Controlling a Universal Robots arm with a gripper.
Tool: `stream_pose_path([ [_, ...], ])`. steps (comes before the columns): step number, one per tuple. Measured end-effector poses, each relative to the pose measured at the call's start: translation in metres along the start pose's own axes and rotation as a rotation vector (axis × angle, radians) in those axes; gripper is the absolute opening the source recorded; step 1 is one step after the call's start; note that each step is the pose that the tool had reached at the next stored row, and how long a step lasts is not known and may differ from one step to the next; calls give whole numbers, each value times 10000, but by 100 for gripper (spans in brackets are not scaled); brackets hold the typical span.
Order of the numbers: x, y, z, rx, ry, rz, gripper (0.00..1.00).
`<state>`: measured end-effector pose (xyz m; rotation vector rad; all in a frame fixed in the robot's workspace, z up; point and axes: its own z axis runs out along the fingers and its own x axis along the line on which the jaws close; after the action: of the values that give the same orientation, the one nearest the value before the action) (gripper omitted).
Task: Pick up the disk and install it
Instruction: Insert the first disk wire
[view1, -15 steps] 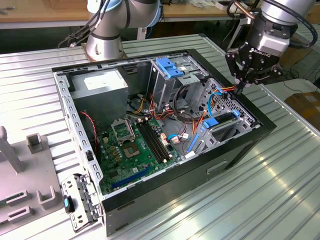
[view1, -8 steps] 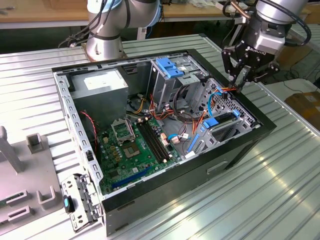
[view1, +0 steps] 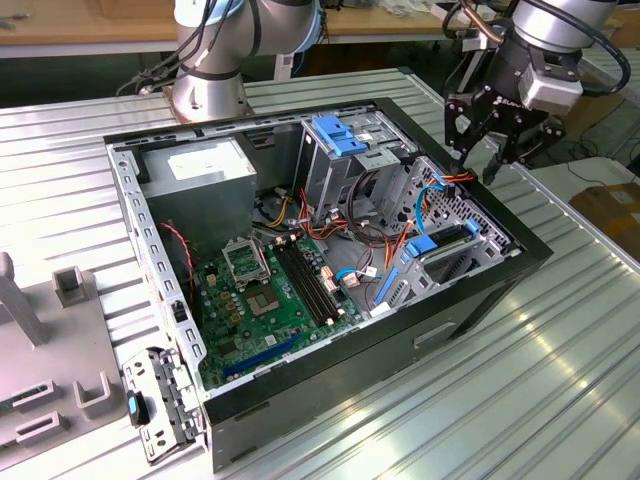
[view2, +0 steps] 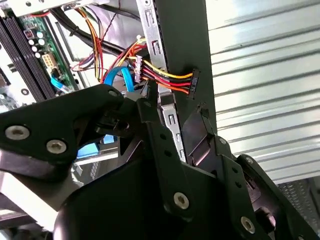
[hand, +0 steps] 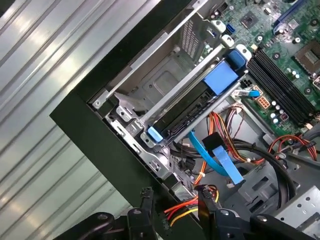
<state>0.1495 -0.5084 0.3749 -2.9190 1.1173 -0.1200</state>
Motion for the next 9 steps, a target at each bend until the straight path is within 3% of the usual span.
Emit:
stream_pose_path([
  [4,38,-82,27,36,-22,-545,48],
  [9,25,-122,64,91,-55,-1355,48],
])
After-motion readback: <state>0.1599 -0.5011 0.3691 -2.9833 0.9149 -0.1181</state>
